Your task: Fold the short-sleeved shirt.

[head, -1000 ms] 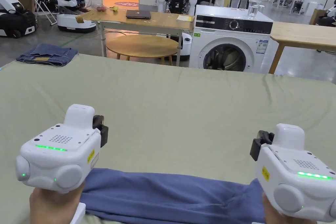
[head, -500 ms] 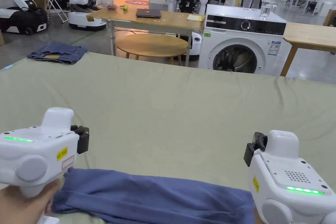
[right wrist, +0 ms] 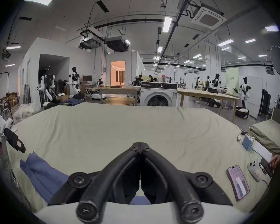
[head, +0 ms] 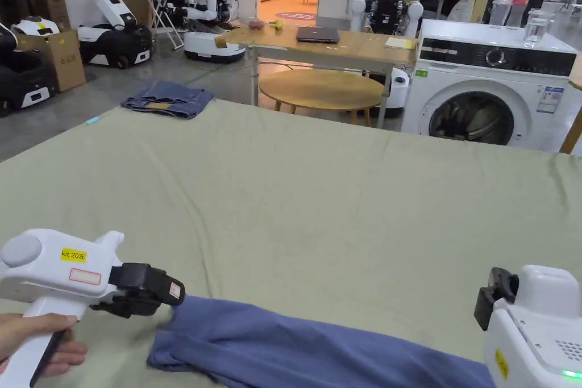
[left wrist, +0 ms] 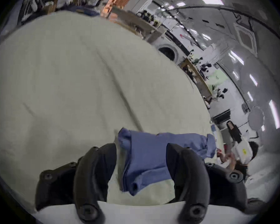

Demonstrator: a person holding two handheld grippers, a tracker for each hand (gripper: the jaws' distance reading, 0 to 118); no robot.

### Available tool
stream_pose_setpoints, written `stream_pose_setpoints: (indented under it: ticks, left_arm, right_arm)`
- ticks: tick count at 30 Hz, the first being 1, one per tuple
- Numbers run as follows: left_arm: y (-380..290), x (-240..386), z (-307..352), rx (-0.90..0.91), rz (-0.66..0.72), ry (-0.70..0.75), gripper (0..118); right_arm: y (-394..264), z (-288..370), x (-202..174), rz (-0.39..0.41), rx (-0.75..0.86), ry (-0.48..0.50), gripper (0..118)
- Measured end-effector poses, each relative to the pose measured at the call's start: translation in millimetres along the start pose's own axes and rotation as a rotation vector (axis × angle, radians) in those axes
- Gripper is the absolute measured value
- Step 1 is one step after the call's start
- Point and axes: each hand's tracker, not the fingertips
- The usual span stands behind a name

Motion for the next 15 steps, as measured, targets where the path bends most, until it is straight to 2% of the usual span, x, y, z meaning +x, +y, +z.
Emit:
stream_pose_setpoints:
  ticks: [5, 8, 11, 13, 14, 15]
  left_arm:
    - [-5, -35, -41, -0.155, 0.12, -0.103, 63]
    - [-19, -29, -42, -0.075, 0.161, -0.258, 63]
    - [-30, -27, -66, -0.113, 0.202, -0.319, 63]
    - [-36, -17, -76, -0.115, 0.181, -0.381, 63]
    - [-39, -13, -79, -0.112, 0.175, -0.365, 58]
    - [-42, -8, -83, -0.11, 0.175, -0.34, 43]
  right_arm:
    - [-2, -1, 0, 0.003, -0.014, -0.001, 0]
    - [-4, -2, 1, 0.006, -0.019, -0.002, 0]
    - [-5, -1, 1, 0.012, -0.026, -0.016, 0]
    - [-6, -2, 2, 0.002, -0.033, -0.006, 0]
    - [-7, -3, 2, -0.001, -0.037, -0.006, 0]
    - [-7, -3, 2, -0.001, -0.039, -0.007, 0]
